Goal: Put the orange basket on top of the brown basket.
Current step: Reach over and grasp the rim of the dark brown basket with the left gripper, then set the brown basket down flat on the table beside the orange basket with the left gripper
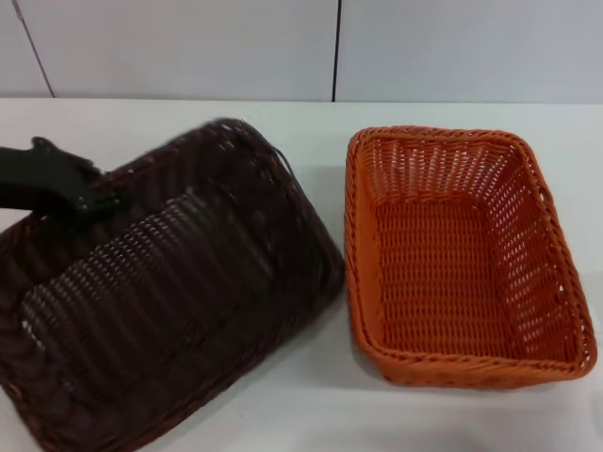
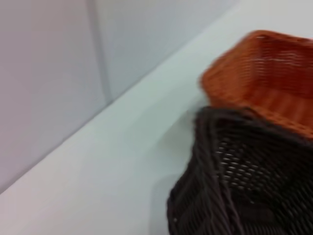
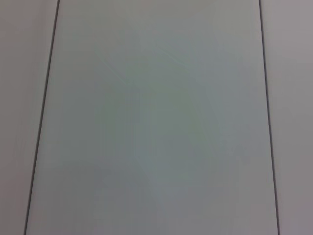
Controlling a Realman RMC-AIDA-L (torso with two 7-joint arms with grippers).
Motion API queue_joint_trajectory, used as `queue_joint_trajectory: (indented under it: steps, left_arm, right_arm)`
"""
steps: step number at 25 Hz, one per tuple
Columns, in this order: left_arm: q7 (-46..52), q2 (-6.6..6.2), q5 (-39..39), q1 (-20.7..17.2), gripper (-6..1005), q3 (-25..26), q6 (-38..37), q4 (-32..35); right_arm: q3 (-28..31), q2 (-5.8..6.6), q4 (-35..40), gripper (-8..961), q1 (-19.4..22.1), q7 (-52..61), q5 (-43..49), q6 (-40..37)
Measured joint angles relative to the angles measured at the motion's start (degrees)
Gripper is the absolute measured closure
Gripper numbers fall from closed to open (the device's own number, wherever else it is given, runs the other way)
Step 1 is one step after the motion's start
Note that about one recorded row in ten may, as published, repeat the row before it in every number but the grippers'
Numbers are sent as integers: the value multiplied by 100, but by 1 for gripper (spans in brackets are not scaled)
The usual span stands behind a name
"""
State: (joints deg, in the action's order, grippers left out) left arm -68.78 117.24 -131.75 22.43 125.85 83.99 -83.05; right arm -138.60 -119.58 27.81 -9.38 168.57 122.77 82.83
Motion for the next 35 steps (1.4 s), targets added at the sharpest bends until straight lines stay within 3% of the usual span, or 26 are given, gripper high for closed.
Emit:
queue_joint_trajectory:
  steps: [1,3,4,7,11,12,13,18,19,20,21,22,25,30,35]
  left_arm:
    - [-520,-139,46,465,773,345,485,483]
    - [-832,-252,46,820,783,329,572,911]
    - [-832,-252,46,820,789,329,572,911]
    - [-1263,-304,-19,1424,796,293,582,1559]
    - [-1443,-302,-62,1676,799,263,506,1834]
    - [-1686,-293,-91,2014,800,123,207,2301]
    - [-1784,-282,-92,2104,801,46,54,2441]
    - [-1899,-262,-92,2154,793,-71,-113,2532]
    - [-2149,-170,-91,2185,782,-616,-644,2711]
    - [-2183,-127,-90,2212,771,-803,-822,2795]
    - [-2183,-127,-90,2212,760,-803,-822,2795]
    - [-2235,13,-117,2174,749,-1053,-1264,2823]
    - [-2233,79,-101,2081,716,-1311,-1744,2765]
    - [-2237,105,273,2003,662,-1539,-2500,2687]
    - [-2231,98,716,1753,595,-1905,-2883,2123]
  right_arm:
    - [-10,-4,13,126,8,0,0,15]
    - [-45,-9,42,126,20,0,0,37]
    - [-64,-11,60,126,22,0,0,38]
    - [-108,-12,96,125,24,0,0,43]
    - [-157,-13,112,125,24,-3,0,56]
    - [-158,-13,112,125,24,-3,0,57]
    - [-161,-13,113,125,23,-4,0,59]
    - [-166,-13,101,125,22,-7,1,97]
    - [-166,-13,95,125,17,-7,1,99]
    - [-166,-9,88,125,6,-7,1,99]
    - [-166,-3,83,125,-6,-8,-1,94]
    - [-166,4,80,125,-16,-8,-4,86]
    - [-164,18,69,125,-40,-9,-21,70]
    - [-152,23,64,125,-53,-9,-23,66]
    - [-146,23,57,125,-20,-9,-28,82]
